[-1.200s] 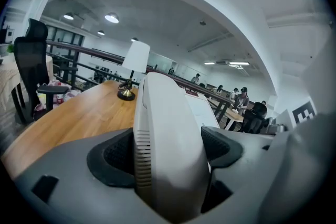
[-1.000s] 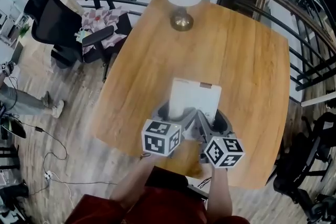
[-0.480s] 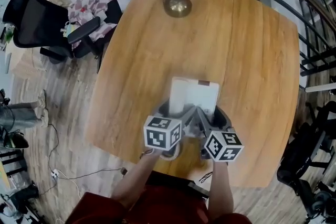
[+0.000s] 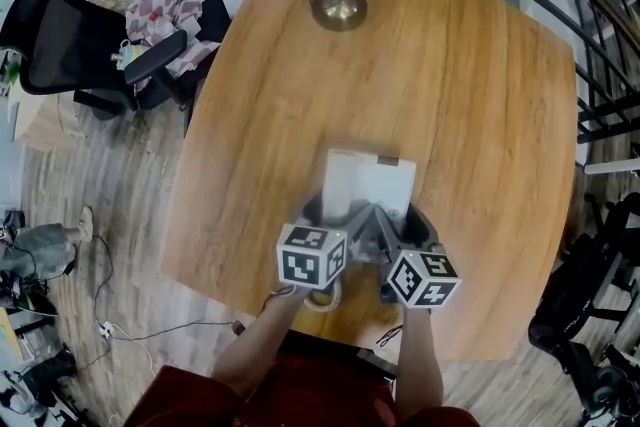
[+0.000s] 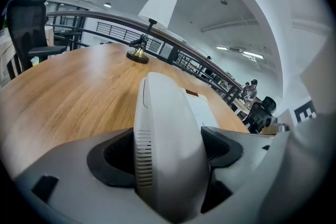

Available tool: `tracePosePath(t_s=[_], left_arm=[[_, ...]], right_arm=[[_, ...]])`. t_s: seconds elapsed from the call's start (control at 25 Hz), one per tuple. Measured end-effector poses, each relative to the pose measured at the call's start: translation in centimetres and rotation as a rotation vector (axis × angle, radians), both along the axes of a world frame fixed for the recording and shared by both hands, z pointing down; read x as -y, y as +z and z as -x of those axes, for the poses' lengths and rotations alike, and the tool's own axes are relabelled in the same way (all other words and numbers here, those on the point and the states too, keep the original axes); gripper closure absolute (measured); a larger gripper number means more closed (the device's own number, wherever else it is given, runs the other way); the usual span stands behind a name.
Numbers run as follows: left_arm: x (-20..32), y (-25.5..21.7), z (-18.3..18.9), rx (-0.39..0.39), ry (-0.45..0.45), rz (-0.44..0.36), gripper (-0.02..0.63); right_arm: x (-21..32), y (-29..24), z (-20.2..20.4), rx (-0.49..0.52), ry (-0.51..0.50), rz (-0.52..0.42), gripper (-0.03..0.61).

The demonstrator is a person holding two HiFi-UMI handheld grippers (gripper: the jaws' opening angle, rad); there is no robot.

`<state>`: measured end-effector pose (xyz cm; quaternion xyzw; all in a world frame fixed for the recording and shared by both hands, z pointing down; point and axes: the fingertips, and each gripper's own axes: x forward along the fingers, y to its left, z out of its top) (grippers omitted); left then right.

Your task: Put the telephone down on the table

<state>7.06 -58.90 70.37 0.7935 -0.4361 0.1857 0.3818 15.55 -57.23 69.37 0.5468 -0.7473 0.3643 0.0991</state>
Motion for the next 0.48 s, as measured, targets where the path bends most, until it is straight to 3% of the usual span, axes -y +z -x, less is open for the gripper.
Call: tracePosePath(t_s=[0.32, 0.48], left_arm=[[-0.11, -0.08, 0.05, 0.006, -0.008, -0.036, 0.204], [-0.52, -0.57, 0.59, 0.043, -0.021, -0.064, 0.204]], right_arm=[[-0.31, 0.12, -0.22, 0.075, 0.040, -0.006, 0.299], [-0.81, -0.52, -0.51, 0.021, 0.041, -0.024, 0.290]])
